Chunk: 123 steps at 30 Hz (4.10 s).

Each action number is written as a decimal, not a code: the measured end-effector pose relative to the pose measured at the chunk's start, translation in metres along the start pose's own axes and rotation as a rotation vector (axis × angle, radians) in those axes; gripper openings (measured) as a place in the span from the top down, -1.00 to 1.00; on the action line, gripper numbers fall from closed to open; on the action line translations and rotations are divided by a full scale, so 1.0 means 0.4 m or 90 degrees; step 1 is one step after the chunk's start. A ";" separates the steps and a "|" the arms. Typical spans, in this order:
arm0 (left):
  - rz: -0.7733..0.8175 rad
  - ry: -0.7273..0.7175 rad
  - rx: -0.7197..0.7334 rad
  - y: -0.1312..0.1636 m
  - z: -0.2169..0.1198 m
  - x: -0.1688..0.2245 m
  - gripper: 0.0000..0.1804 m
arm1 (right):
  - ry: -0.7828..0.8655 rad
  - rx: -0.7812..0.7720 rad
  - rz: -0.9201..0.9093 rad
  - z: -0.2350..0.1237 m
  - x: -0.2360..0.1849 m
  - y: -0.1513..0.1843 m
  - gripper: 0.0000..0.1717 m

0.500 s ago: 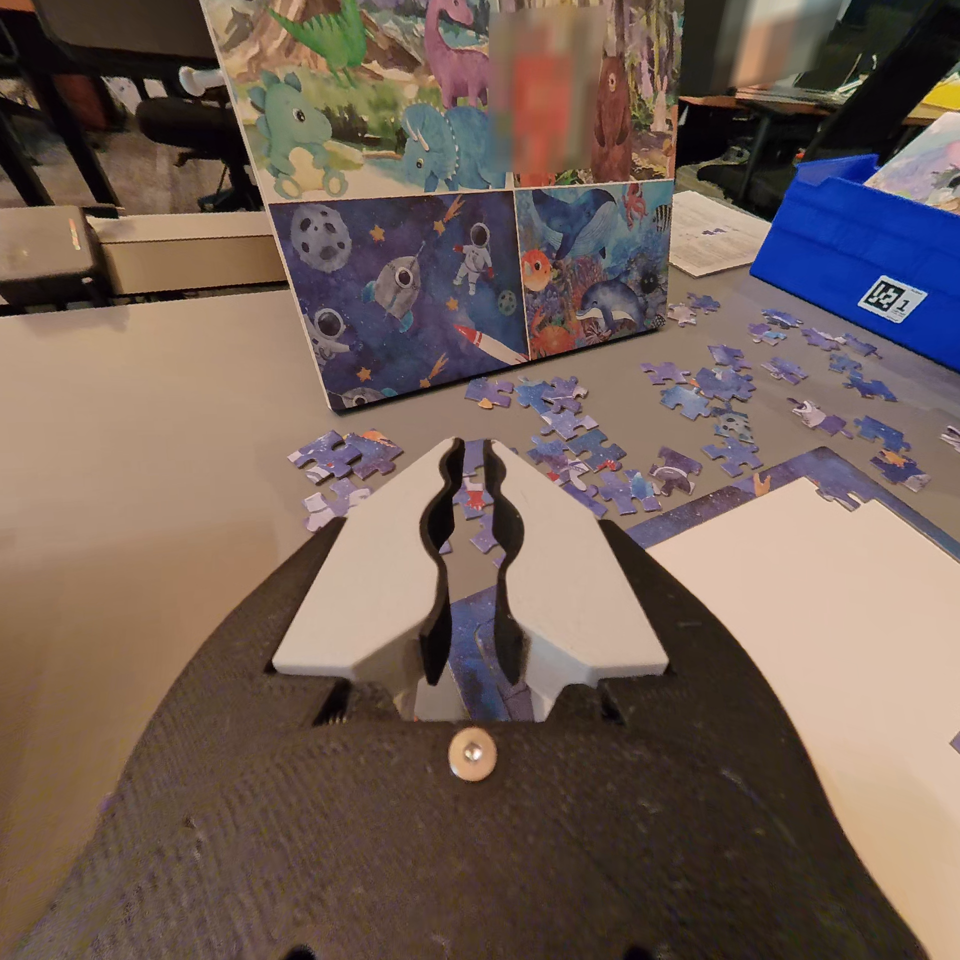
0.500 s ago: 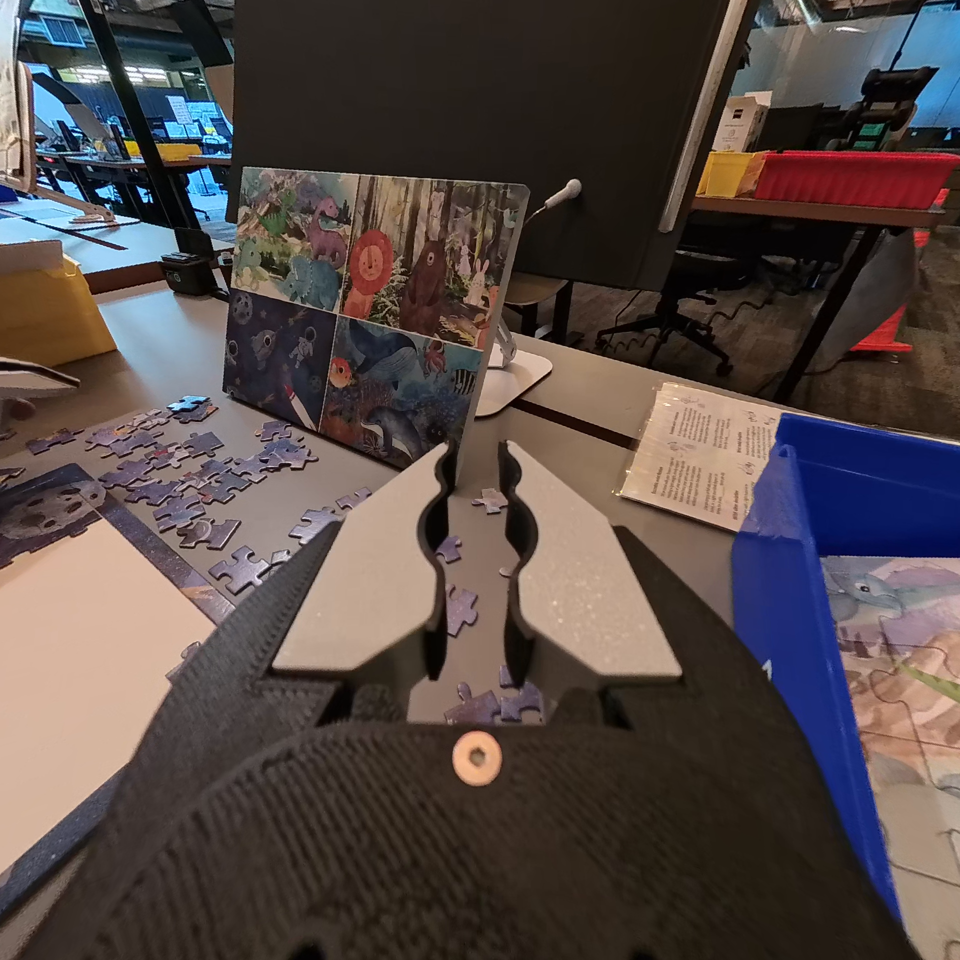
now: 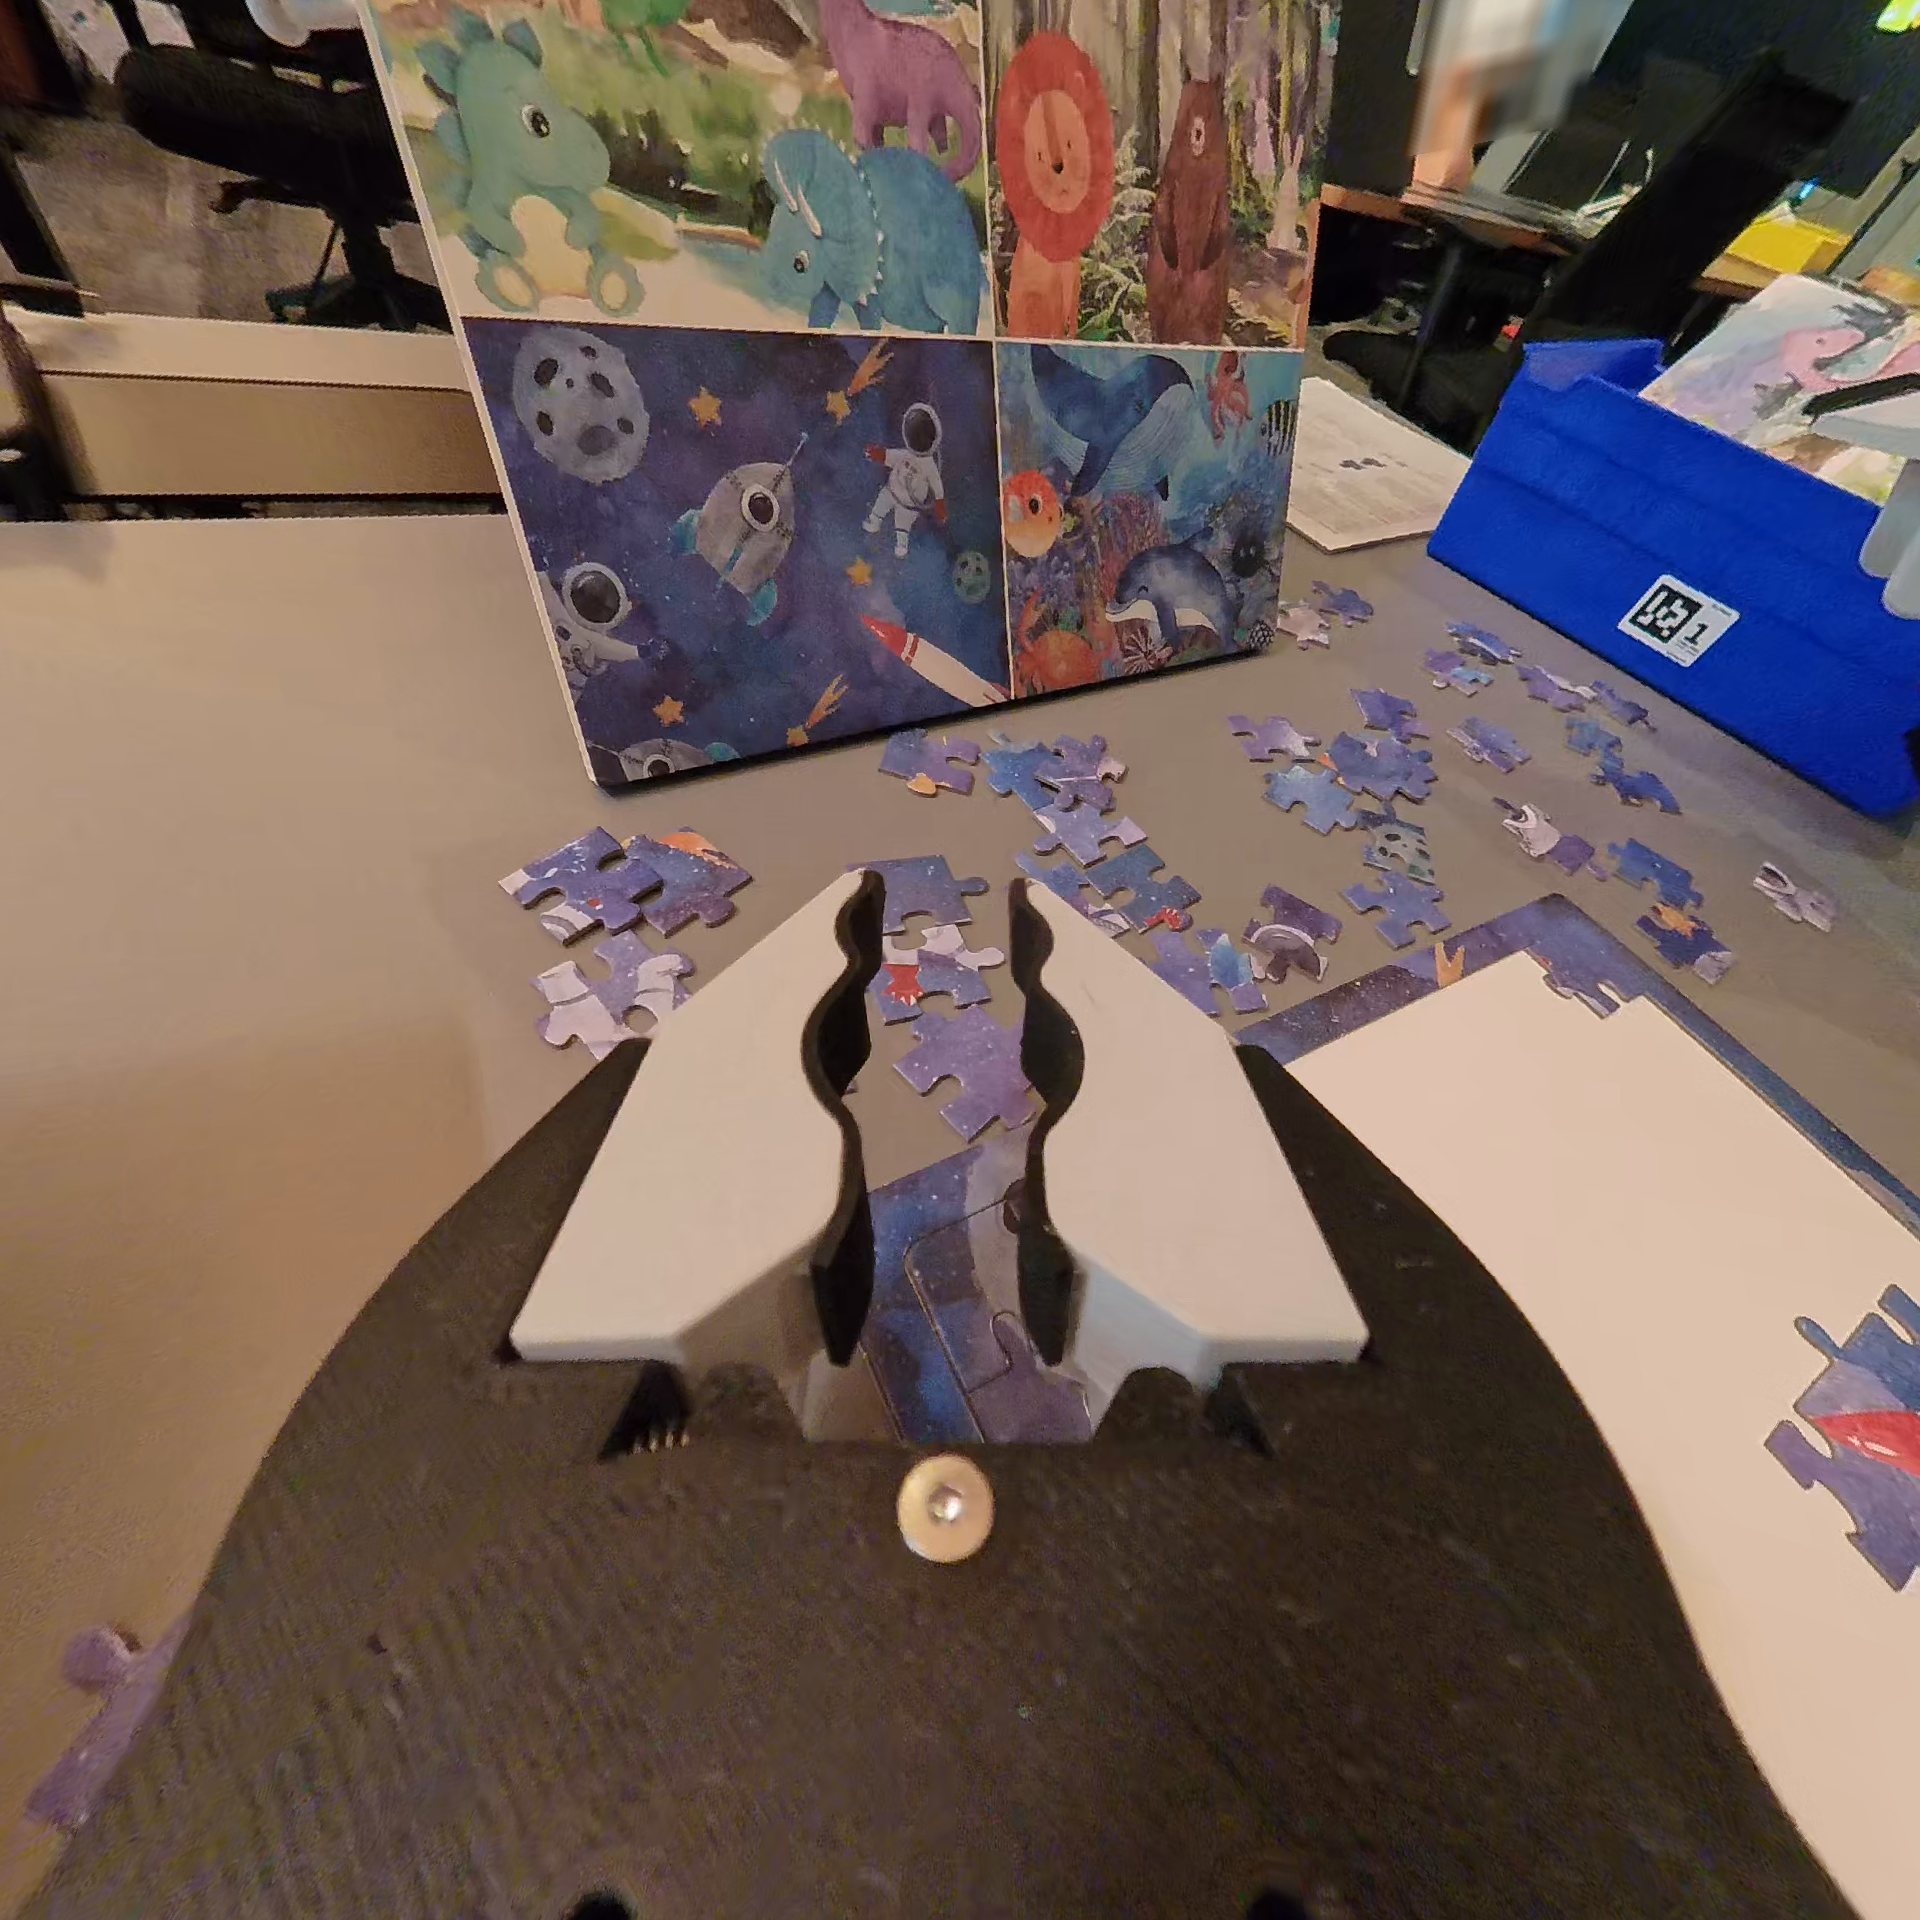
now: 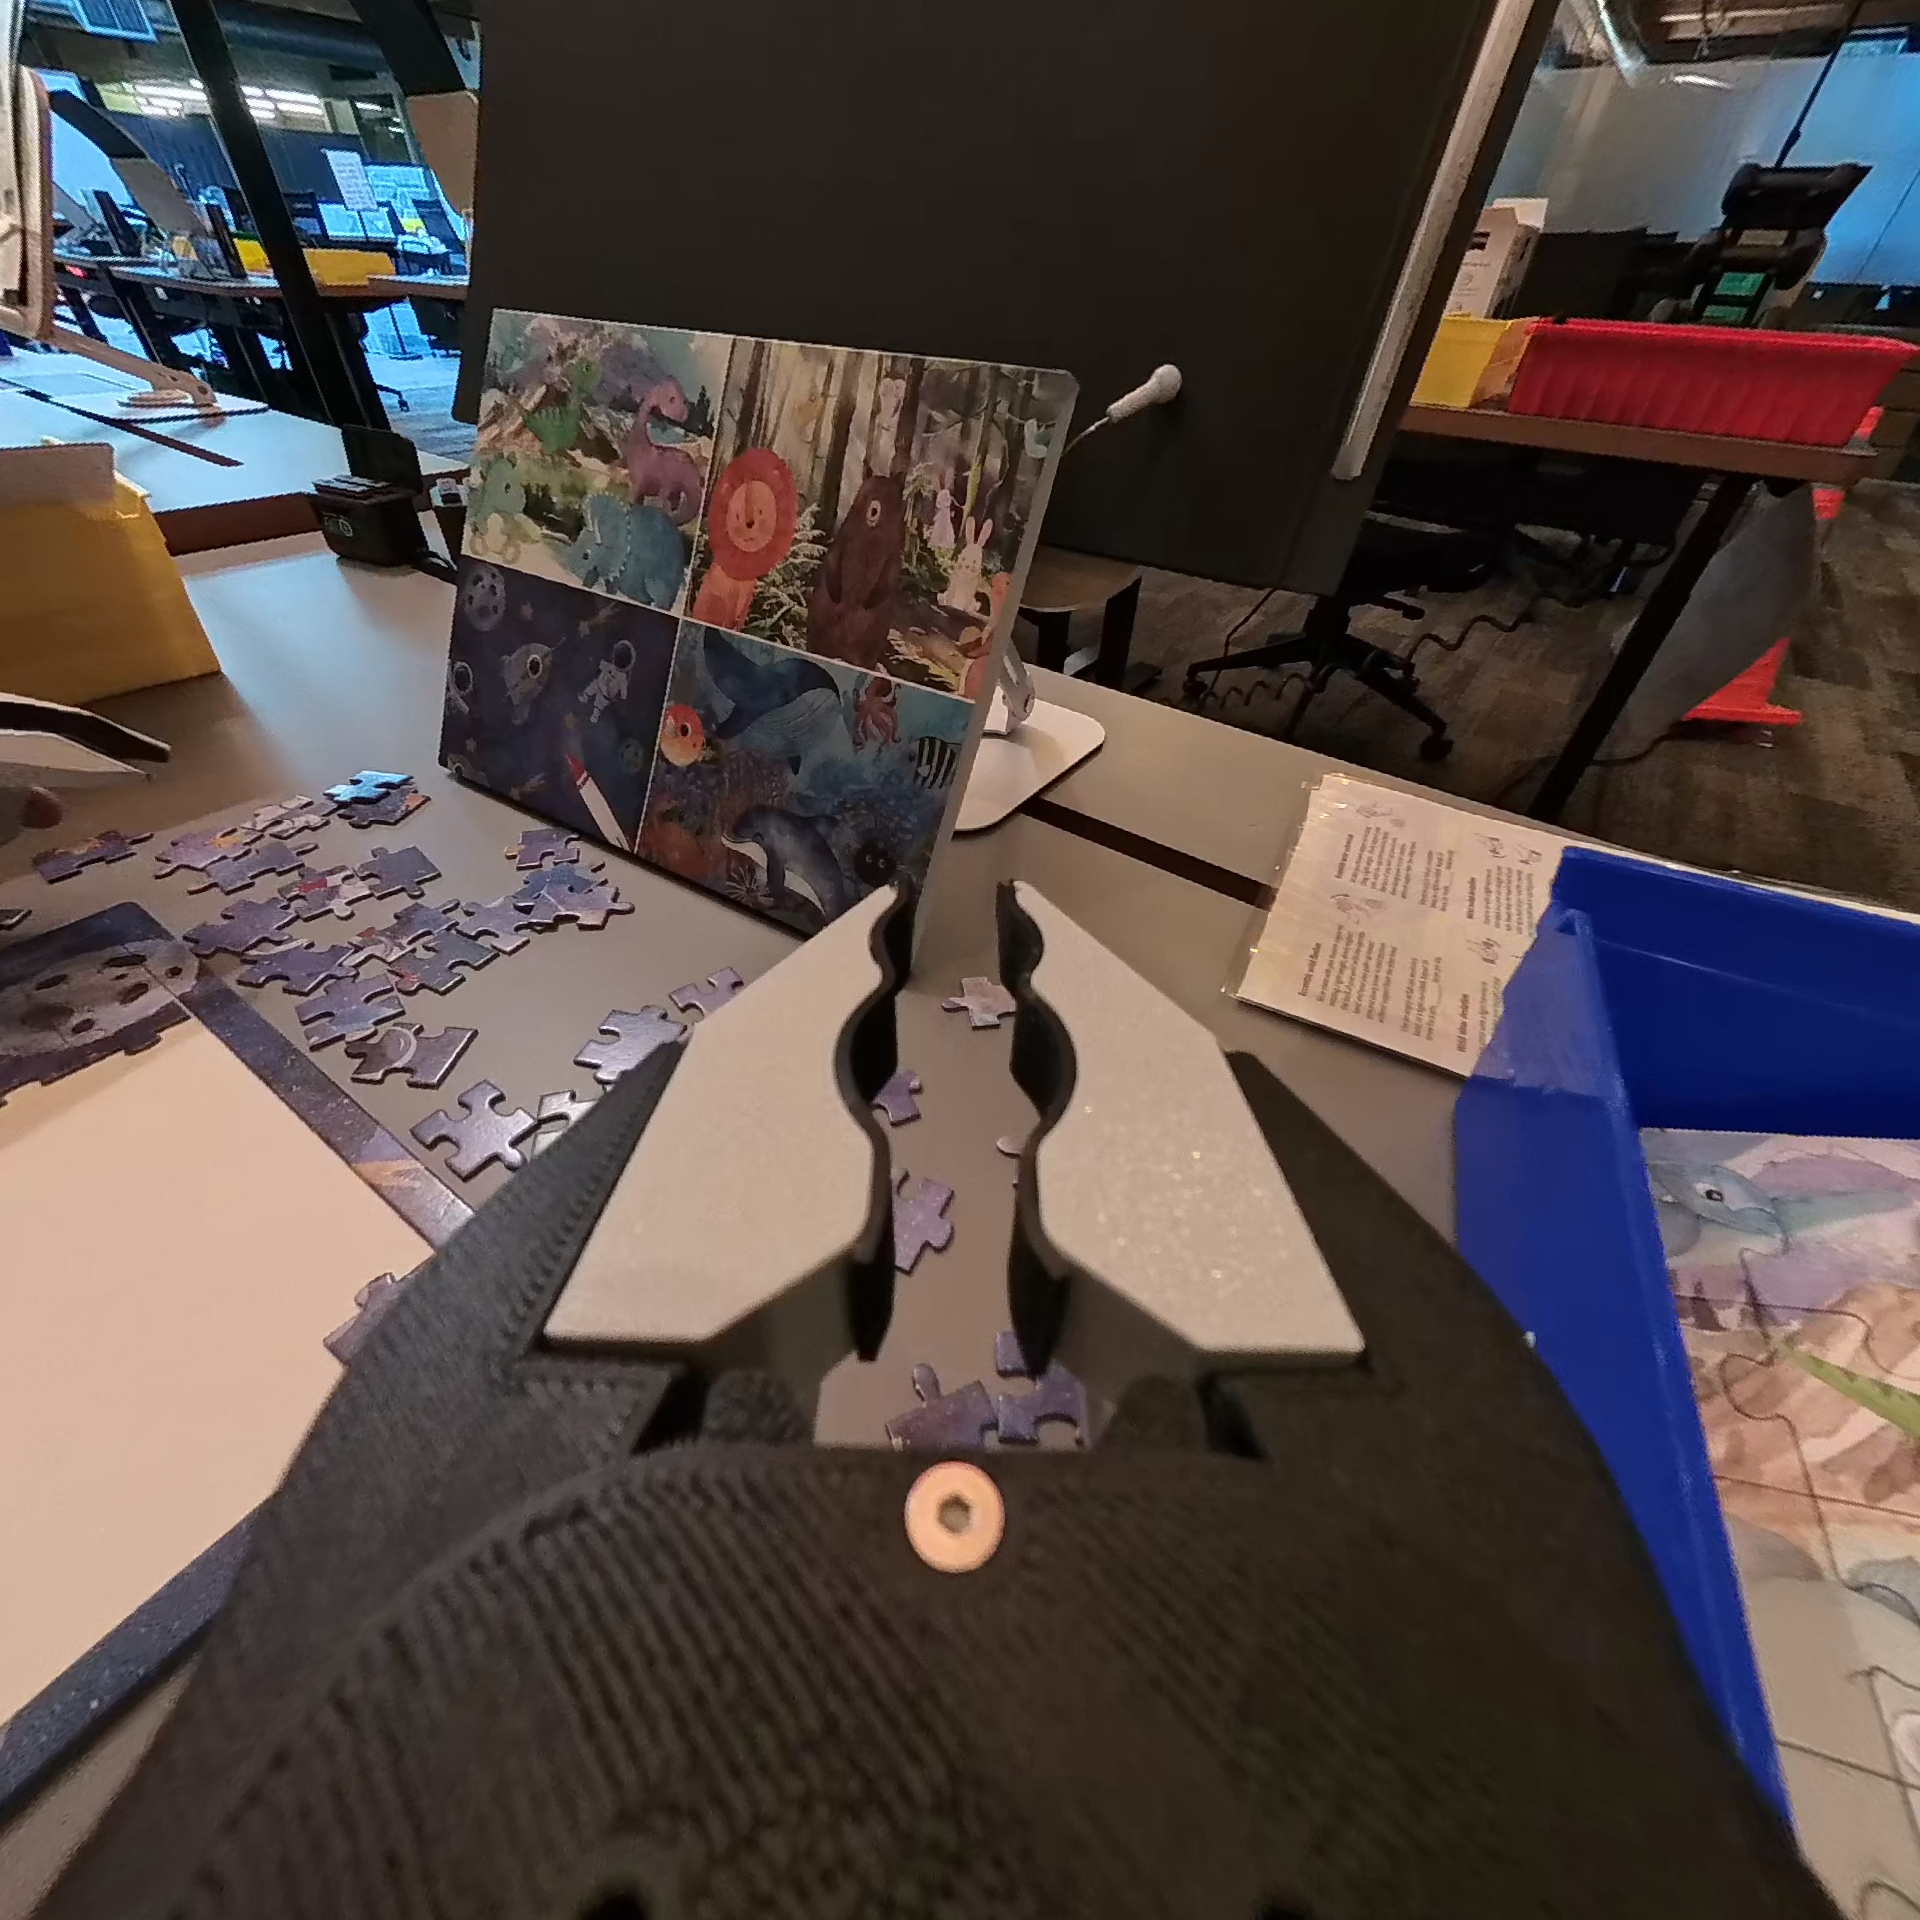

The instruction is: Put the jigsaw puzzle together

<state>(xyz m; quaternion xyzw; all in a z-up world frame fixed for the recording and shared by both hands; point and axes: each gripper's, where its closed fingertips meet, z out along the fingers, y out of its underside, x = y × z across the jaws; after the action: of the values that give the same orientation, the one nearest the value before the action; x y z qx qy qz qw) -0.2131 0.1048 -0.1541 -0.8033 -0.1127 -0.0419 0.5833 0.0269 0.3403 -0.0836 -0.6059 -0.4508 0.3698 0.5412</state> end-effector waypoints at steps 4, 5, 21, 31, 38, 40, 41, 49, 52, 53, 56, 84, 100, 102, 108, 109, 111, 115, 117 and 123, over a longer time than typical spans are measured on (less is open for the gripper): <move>-0.013 -0.004 -0.006 0.004 0.002 -0.007 0.72 | 0.002 -0.002 -0.012 0.000 -0.004 -0.002 0.83; -0.019 -0.004 -0.009 0.005 0.003 -0.009 0.70 | 0.003 -0.002 -0.015 -0.001 -0.006 -0.004 0.83; 0.044 -0.142 -0.251 0.092 0.132 -0.038 0.45 | -0.047 0.057 0.083 -0.006 -0.025 -0.027 0.79; 0.066 -0.166 -0.308 0.118 0.174 -0.036 0.53 | -0.056 0.087 0.097 -0.023 -0.031 -0.057 0.78; 0.059 -0.147 -0.301 0.118 0.175 -0.038 0.66 | -0.061 0.087 0.088 -0.023 -0.042 -0.062 0.78; 0.052 -0.136 -0.295 0.118 0.174 -0.037 0.66 | -0.059 0.087 0.086 -0.023 -0.041 -0.062 0.78; 0.051 -0.128 -0.293 0.118 0.174 -0.034 0.67 | -0.059 0.087 0.087 -0.023 -0.040 -0.062 0.78; 0.076 -0.048 -0.209 0.053 0.169 0.043 0.67 | -0.058 0.091 0.091 -0.025 -0.037 -0.062 0.78; 0.127 0.066 -0.174 0.026 0.167 0.174 0.66 | -0.060 0.089 0.093 -0.022 -0.038 -0.059 0.78; 0.147 0.115 -0.169 0.027 0.166 0.231 0.66 | -0.060 0.088 0.093 -0.021 -0.038 -0.058 0.78; 0.208 0.252 -0.170 0.052 0.161 0.401 0.66 | -0.063 0.086 0.093 -0.020 -0.041 -0.056 0.78; 0.420 0.405 -0.292 0.233 0.164 0.558 0.61 | -0.127 0.138 0.156 -0.046 -0.071 -0.105 0.78; 0.452 0.424 -0.299 0.244 0.162 0.577 0.63 | -0.140 0.127 0.164 -0.036 -0.082 -0.096 0.79; 0.448 0.430 -0.307 0.246 0.157 0.577 0.66 | -0.141 0.128 0.165 -0.037 -0.082 -0.096 0.79; 0.447 0.439 -0.312 0.248 0.152 0.578 0.70 | -0.143 0.130 0.167 -0.038 -0.083 -0.099 0.79; 0.447 0.440 -0.313 0.248 0.152 0.577 0.70 | -0.143 0.130 0.167 -0.039 -0.082 -0.099 0.79; 0.445 0.438 -0.315 0.248 0.151 0.573 0.70 | -0.144 0.130 0.168 -0.039 -0.082 -0.099 0.79; 0.443 0.426 -0.317 0.244 0.153 0.561 0.70 | -0.145 0.130 0.171 -0.039 -0.082 -0.099 0.79; 0.441 0.422 -0.312 0.241 0.156 0.560 0.69 | -0.146 0.131 0.172 -0.039 -0.082 -0.100 0.79; 0.440 0.416 -0.308 0.244 0.167 0.573 0.49 | -0.148 0.131 0.173 -0.039 -0.085 -0.101 0.79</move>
<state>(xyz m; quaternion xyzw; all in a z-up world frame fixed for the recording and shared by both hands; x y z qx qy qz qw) 0.0277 0.1698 -0.2202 -0.8500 0.3593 -0.1201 0.3660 0.0246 0.3035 -0.0429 -0.5558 -0.3845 0.5508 0.4898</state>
